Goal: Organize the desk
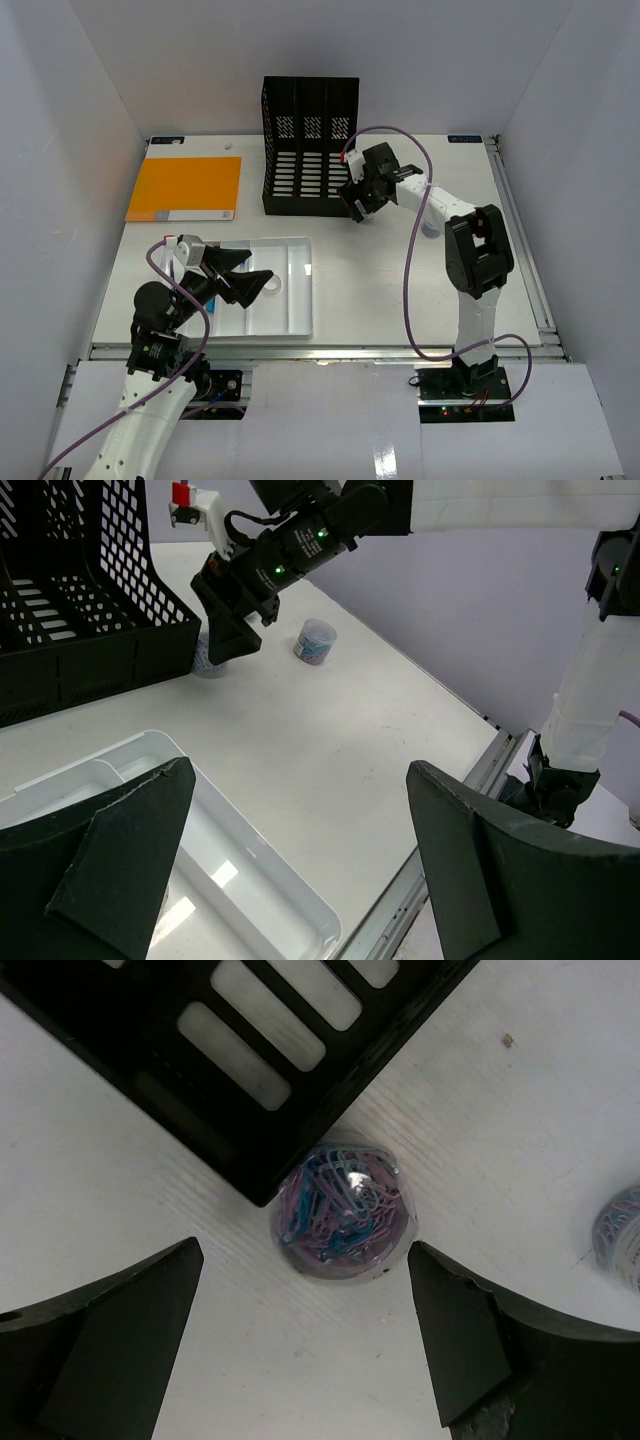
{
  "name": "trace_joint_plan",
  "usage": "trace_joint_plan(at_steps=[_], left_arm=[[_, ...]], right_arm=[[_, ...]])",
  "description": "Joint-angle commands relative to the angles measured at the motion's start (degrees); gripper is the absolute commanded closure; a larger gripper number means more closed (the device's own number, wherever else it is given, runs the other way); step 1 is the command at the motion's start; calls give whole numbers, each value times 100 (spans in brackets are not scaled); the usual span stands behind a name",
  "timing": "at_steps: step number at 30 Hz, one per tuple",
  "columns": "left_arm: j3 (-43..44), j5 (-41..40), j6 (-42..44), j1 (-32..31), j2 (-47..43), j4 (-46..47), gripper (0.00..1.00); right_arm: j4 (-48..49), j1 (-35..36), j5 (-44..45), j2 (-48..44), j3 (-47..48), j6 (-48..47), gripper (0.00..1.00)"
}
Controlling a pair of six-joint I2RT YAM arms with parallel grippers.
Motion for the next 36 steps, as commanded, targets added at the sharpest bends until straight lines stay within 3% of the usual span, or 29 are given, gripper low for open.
trace_joint_plan(at_steps=[1,8,11,15,20,24,28,32,36], left_arm=[[73,-32,56,17,-26,30,2],[64,-32,56,11,32,30,2],[64,-39,64,11,41,30,2],[64,-46,70,11,35,30,2],[64,-25,66,11,41,38,2],[55,-23,64,12,6,31,2],[42,-41,53,11,-76,39,2],[55,-41,64,14,-74,48,2],[55,-36,64,11,-74,48,2]], right_arm=[[229,-1,530,307,376,-64,10],[386,-14,482,667,518,-464,10],[467,-14,39,687,478,-563,2],[588,-16,-111,596,296,-647,20],[834,-7,-234,286,-145,-772,58],[601,-7,-477,-74,-467,-929,81],[-59,17,-1327,-577,-659,-1283,88],[-804,227,-2695,-1026,-607,-1659,89],[-1137,664,-3524,-1065,-350,-1637,90]])
